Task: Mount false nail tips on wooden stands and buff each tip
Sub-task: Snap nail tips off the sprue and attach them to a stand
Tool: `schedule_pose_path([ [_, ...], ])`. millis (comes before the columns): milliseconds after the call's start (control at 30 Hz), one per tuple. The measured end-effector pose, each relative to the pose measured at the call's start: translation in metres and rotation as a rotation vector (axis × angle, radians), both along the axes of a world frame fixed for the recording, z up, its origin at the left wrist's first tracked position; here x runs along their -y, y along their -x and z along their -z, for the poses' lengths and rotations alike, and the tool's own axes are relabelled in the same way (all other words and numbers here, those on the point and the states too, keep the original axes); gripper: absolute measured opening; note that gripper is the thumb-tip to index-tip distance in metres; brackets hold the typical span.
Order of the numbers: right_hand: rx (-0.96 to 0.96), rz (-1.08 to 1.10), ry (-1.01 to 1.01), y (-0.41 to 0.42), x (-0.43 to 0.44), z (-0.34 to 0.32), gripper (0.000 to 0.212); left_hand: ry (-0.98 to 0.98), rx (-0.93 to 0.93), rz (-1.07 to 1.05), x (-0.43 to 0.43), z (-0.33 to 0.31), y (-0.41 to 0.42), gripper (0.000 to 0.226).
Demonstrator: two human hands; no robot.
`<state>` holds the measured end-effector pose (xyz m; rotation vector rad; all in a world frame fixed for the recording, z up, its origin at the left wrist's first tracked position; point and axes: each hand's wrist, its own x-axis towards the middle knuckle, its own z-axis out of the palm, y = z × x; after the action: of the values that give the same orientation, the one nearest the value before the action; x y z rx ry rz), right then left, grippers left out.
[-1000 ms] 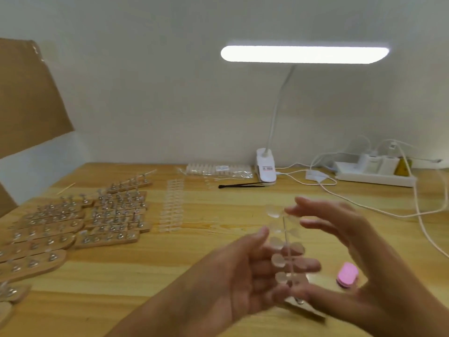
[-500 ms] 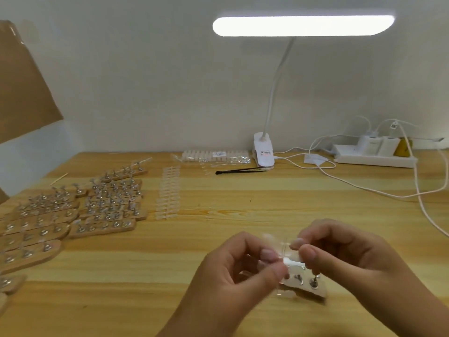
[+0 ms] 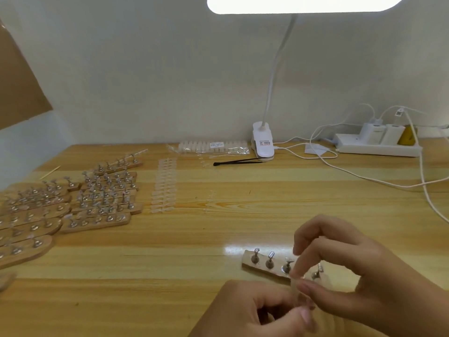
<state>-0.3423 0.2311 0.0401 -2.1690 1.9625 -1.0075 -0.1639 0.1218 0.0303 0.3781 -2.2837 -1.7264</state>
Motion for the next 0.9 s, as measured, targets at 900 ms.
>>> schedule_pose_path([
  [900, 0.194, 0.141, 0.02, 0.006, -0.003, -0.011, 0.012, -1.023, -0.19, 0.084, 0.007, -0.004, 0.006, 0.032],
])
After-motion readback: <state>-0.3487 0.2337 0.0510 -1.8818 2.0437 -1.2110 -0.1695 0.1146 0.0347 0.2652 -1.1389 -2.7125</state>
